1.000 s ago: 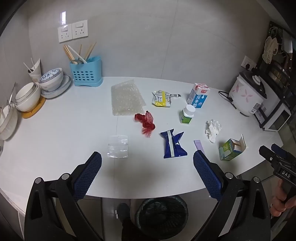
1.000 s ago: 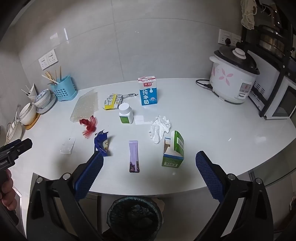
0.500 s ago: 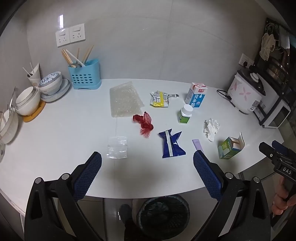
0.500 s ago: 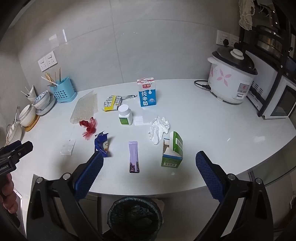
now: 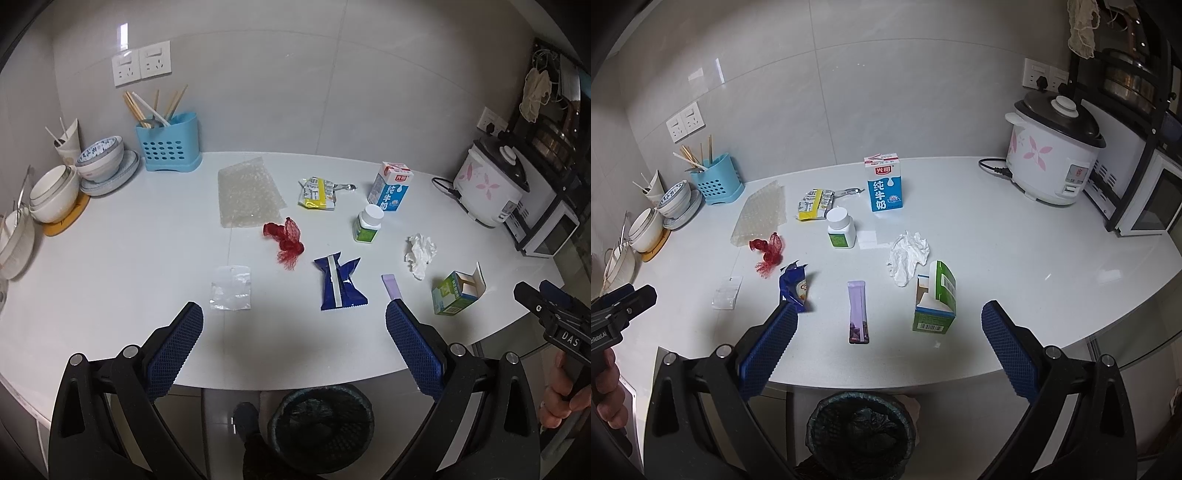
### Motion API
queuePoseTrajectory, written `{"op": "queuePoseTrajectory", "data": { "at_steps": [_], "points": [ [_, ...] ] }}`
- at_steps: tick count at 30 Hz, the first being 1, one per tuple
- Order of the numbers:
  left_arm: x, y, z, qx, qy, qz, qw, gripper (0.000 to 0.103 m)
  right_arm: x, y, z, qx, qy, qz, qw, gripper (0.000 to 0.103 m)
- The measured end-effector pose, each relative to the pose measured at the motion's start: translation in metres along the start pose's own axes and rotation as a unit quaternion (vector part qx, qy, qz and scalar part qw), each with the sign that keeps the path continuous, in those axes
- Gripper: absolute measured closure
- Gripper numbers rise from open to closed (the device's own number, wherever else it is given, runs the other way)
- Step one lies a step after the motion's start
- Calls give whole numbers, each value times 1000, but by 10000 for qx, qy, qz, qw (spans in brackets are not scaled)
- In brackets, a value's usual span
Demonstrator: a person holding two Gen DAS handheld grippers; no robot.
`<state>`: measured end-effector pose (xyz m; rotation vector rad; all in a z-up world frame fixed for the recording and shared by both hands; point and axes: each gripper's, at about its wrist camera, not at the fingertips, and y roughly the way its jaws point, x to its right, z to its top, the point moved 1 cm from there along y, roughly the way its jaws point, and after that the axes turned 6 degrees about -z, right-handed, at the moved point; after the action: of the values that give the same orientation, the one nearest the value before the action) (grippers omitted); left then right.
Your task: Collect trash
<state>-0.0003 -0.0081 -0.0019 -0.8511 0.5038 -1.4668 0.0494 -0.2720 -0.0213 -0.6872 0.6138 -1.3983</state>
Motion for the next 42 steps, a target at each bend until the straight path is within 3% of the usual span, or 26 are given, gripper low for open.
{"op": "queuePoseTrajectory", "data": {
  "at_steps": [42],
  "points": [
    [0, -3, -2, -86, -28, 37, 10000, 6, 1, -6, 4, 29, -36, 50, 10000, 7]
  ]
}}
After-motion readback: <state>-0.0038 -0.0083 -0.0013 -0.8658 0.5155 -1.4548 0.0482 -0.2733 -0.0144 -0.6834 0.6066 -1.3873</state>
